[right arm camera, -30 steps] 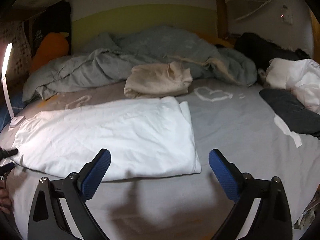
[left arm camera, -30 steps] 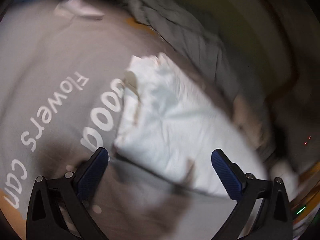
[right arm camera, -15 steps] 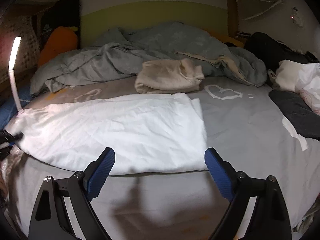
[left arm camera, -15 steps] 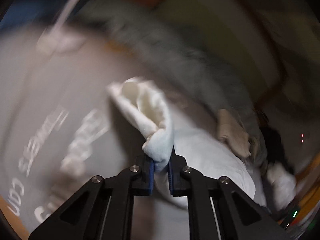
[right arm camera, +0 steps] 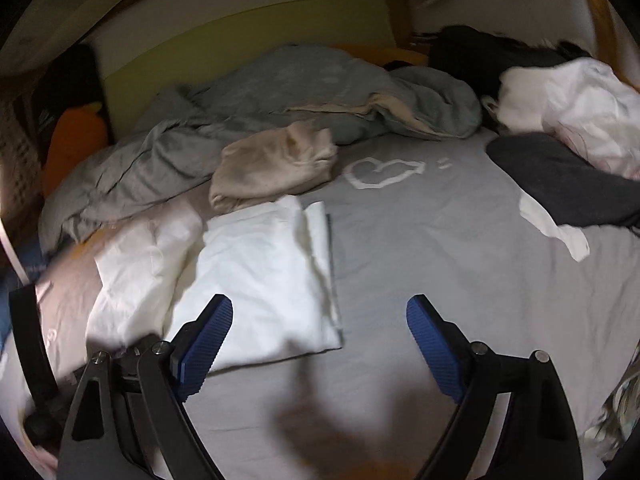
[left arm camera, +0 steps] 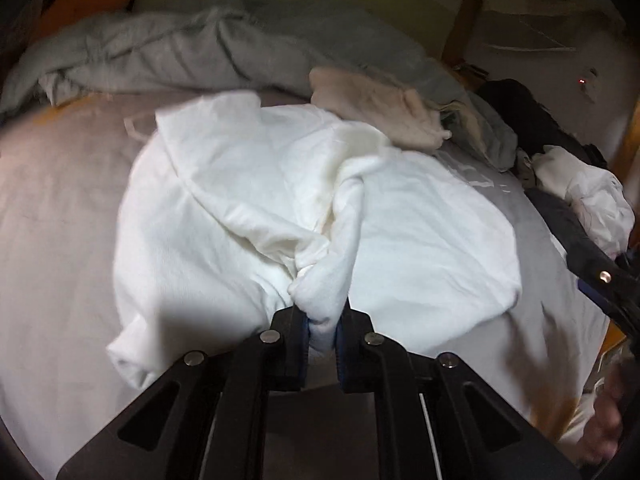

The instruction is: Fold small clothes

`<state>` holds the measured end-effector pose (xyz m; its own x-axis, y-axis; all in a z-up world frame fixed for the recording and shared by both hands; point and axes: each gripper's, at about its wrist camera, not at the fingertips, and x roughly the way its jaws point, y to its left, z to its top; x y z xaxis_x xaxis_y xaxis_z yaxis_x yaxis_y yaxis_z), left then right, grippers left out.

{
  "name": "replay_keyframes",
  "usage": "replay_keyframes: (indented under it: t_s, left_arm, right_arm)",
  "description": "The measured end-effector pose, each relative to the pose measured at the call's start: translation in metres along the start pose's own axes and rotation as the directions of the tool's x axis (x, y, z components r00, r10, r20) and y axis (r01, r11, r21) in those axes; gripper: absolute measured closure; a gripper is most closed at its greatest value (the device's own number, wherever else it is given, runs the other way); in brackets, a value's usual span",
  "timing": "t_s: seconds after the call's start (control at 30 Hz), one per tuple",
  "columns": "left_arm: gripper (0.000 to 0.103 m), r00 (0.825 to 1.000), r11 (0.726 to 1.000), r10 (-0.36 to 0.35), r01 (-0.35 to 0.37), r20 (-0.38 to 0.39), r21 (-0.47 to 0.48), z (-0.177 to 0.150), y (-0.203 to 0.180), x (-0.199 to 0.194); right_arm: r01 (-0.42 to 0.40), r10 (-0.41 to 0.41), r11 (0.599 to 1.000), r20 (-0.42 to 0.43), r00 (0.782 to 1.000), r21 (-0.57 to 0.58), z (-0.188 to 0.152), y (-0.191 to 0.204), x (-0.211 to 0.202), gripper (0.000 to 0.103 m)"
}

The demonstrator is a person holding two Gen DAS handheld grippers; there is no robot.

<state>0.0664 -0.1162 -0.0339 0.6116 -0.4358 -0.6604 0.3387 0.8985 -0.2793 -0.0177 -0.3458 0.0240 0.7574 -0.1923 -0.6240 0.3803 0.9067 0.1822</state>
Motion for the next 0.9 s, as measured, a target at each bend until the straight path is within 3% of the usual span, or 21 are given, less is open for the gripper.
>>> replay_keyframes:
  t_s: [0.1,0.23,0.33,0.43,0.53,0.63,0.7,0.73,0.8,0.87,0.9]
  left_arm:
    - [0.094,1.0,1.0,-0.015,0.015,-0.017,-0.006,0.004,0.004,-0.007]
    - [0.092,1.0,0.998,-0.004,0.003,0.013,0.067,0.002,-0.01,-0.014]
    - [0.08,0.999,0.997,-0.027,0.025,0.026,0.079,0.002,-0.012,-0.018]
    - [0.06,0.992,0.992,-0.127,0.127,0.018,-0.008,0.002,0.002,-0.022]
    - [0.06,0.992,0.993,-0.121,0.121,0.017,0.011,0.004,0.002,-0.028]
    - [0.055,0.991,0.993,-0.109,0.106,0.07,0.045,0.007,0.003,-0.047]
    - [0.051,0.983,0.986,-0.163,0.161,0.086,0.036,0.012,0.013,-0.063]
    - [0.051,0.986,0.99,-0.141,0.139,0.09,0.034,0.016,0.018,-0.068]
    - [0.051,0.995,1.0,-0.006,0.004,0.099,0.028,0.026,0.033,-0.077]
    - [0.051,0.987,0.991,0.13,-0.133,0.095,0.028,0.035,0.054,-0.079]
    - [0.051,0.983,0.986,0.163,-0.166,0.085,0.028,0.039,0.065,-0.077]
  right_arm:
    - [-0.027,0.029,0.999,-0.046,0.999,0.042,0.001,-0.01,0.008,0.013]
    - [-0.046,0.053,0.996,-0.088,0.995,0.074,-0.001,-0.012,0.015,0.013]
    - [-0.044,0.048,0.997,-0.071,0.996,0.066,-0.001,-0.011,0.012,0.013]
    - [-0.029,0.032,0.998,-0.05,0.998,0.057,-0.001,-0.008,0.008,0.013]
    - [-0.045,0.048,0.998,-0.058,0.997,0.045,-0.001,-0.005,0.01,0.013]
    - [-0.118,0.12,0.993,-0.08,0.99,0.017,0.005,0.004,0.01,0.013]
    - [-0.243,0.24,0.97,-0.106,0.965,-0.018,0.015,0.017,0.007,0.013]
    - [-0.291,0.287,0.956,-0.112,0.952,-0.029,0.019,0.022,0.005,0.013]
    - [-0.367,0.356,0.927,-0.114,0.927,-0.084,0.026,0.04,0.001,0.013]
    - [-0.408,0.385,0.889,-0.146,0.911,-0.207,0.029,0.07,0.002,0.013]
    - [-0.429,0.397,0.866,-0.167,0.902,-0.257,0.029,0.085,0.005,0.017]
